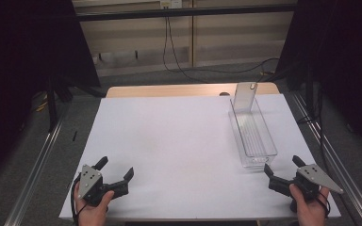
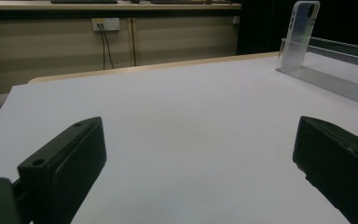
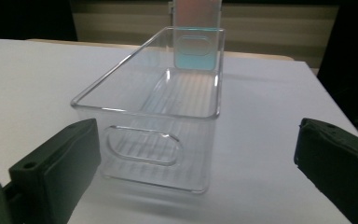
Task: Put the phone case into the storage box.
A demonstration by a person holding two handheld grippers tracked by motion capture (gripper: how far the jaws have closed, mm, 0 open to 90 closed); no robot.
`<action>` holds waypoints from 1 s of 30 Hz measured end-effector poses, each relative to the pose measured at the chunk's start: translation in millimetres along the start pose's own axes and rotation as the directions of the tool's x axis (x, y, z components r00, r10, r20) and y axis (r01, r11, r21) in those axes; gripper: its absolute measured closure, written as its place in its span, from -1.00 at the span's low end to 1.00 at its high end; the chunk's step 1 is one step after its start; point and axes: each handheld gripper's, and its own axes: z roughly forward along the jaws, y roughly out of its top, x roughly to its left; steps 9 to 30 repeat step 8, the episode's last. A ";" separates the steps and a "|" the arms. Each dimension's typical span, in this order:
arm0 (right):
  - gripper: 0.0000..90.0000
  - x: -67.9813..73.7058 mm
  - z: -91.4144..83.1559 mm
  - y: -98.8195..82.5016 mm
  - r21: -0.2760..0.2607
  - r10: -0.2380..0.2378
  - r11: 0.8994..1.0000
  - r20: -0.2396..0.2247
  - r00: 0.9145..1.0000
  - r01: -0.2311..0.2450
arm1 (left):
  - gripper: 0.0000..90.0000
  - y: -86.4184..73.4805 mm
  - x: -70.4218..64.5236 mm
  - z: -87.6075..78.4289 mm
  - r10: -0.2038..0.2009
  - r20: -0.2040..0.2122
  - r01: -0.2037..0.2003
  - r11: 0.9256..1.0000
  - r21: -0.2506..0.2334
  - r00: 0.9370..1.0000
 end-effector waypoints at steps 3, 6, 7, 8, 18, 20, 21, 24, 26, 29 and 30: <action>-0.98 -0.6 0.8 -0.1 -0.003 0.004 1.000 0.024 1.000 -0.004 | -0.94 -0.6 2.0 1.4 -0.002 -0.008 0.002 1.000 0.004 1.000; -0.99 0.8 1.7 0.0 -0.006 -0.002 1.000 0.021 1.000 0.002 | -0.95 -1.1 4.0 3.7 -0.012 -0.007 0.013 1.000 0.016 1.000; -0.99 1.2 1.8 0.1 -0.006 -0.004 1.000 0.019 1.000 0.004 | -0.95 -1.2 4.6 4.5 -0.014 -0.007 0.014 1.000 0.018 1.000; -1.00 1.2 1.7 0.1 -0.006 -0.006 1.000 0.012 1.000 0.006 | -0.95 -1.4 5.1 5.2 -0.019 -0.002 0.019 1.000 0.023 1.000; -1.00 1.2 1.7 0.1 -0.006 -0.006 1.000 0.012 1.000 0.006 | -0.95 -1.4 5.1 5.2 -0.019 -0.002 0.019 1.000 0.023 1.000; -1.00 1.2 1.7 0.1 -0.006 -0.006 1.000 0.012 1.000 0.006 | -0.95 -1.4 5.1 5.2 -0.019 -0.002 0.019 1.000 0.023 1.000; -1.00 1.2 1.7 0.1 -0.006 -0.006 1.000 0.012 1.000 0.006 | -0.95 -1.4 5.1 5.2 -0.019 -0.002 0.019 1.000 0.023 1.000; -1.00 1.2 1.7 0.1 -0.006 -0.006 1.000 0.012 1.000 0.006 | -0.95 -1.4 5.1 5.2 -0.019 -0.002 0.019 1.000 0.023 1.000; -1.00 1.2 1.7 0.1 -0.006 -0.006 1.000 0.012 1.000 0.006 | -0.95 -1.4 5.1 5.2 -0.019 -0.002 0.019 1.000 0.023 1.000; -1.00 1.2 1.7 0.1 -0.006 -0.006 1.000 0.012 1.000 0.006 | -0.95 -1.4 5.1 5.2 -0.019 -0.002 0.019 1.000 0.023 1.000; -1.00 1.2 1.7 0.1 -0.006 -0.006 1.000 0.012 1.000 0.006 | -0.95 -1.4 5.1 5.2 -0.019 -0.002 0.019 1.000 0.023 1.000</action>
